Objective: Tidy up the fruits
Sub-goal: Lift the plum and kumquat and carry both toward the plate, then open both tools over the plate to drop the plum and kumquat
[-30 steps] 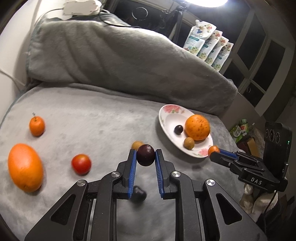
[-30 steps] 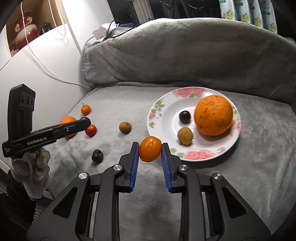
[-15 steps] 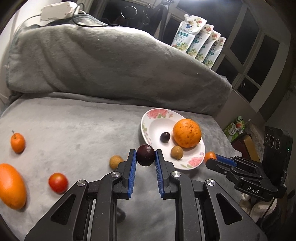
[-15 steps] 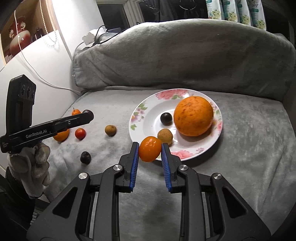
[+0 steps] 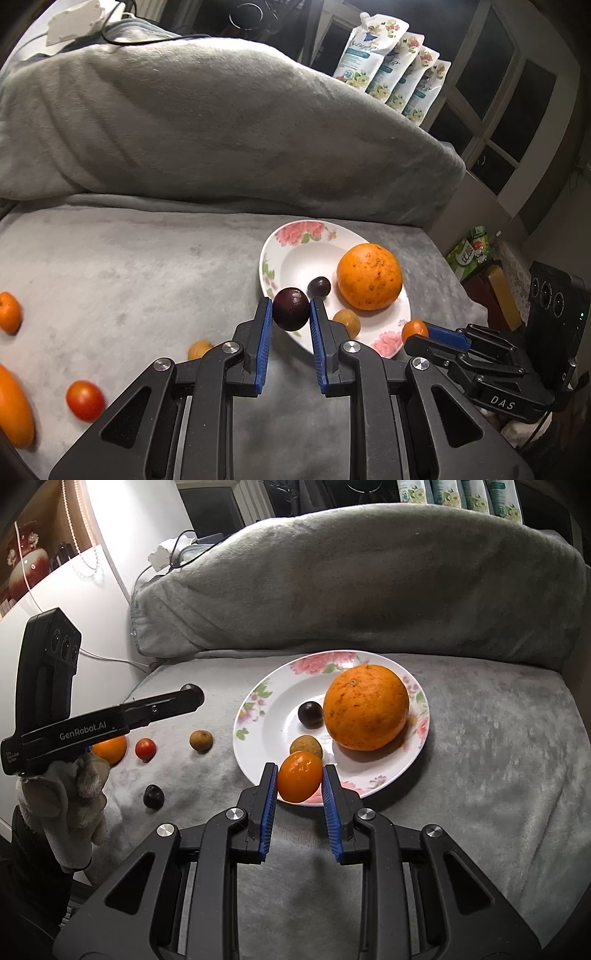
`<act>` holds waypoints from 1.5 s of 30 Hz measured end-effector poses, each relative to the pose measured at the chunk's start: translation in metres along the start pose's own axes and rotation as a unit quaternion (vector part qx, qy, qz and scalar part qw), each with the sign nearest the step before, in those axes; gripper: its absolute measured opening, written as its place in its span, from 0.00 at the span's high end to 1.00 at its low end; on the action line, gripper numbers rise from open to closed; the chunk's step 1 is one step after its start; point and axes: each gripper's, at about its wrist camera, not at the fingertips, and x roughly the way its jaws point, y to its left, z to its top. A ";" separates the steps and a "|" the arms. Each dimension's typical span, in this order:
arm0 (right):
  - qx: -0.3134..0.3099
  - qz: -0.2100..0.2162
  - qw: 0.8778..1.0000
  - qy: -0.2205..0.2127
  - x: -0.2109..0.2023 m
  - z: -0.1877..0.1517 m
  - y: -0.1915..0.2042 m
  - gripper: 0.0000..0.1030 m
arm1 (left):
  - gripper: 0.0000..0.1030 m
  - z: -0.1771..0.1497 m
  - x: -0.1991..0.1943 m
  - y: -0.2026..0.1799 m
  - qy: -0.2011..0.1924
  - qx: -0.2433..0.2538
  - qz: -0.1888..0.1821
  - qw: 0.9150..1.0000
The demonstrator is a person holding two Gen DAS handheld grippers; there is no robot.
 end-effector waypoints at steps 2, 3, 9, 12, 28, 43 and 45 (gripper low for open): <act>0.001 -0.001 1.000 0.001 0.002 0.001 -0.002 0.75 | 0.82 0.001 0.005 -0.001 0.004 0.002 0.000 1.000; 0.001 -0.002 1.000 0.002 0.003 0.001 -0.002 0.75 | 0.82 0.002 0.008 -0.002 0.007 0.004 0.000 1.000; -0.002 -0.006 1.000 0.007 0.008 0.002 -0.003 0.75 | 0.82 0.004 0.021 -0.003 0.016 0.007 0.000 1.000; -0.005 -0.009 1.000 0.009 0.011 0.002 -0.003 0.75 | 0.82 0.006 0.026 -0.003 0.019 0.007 -0.001 1.000; -0.012 -0.012 1.000 0.012 0.015 0.002 -0.002 0.75 | 0.82 0.013 0.035 -0.009 0.018 0.014 -0.003 1.000; -0.029 -0.009 0.999 -0.011 0.006 0.003 0.006 0.20 | 0.23 0.015 0.027 -0.013 0.005 0.019 0.002 1.000; -0.031 -0.009 0.999 -0.013 0.005 0.004 0.007 0.11 | 0.21 0.015 0.027 -0.015 0.009 0.020 0.005 1.000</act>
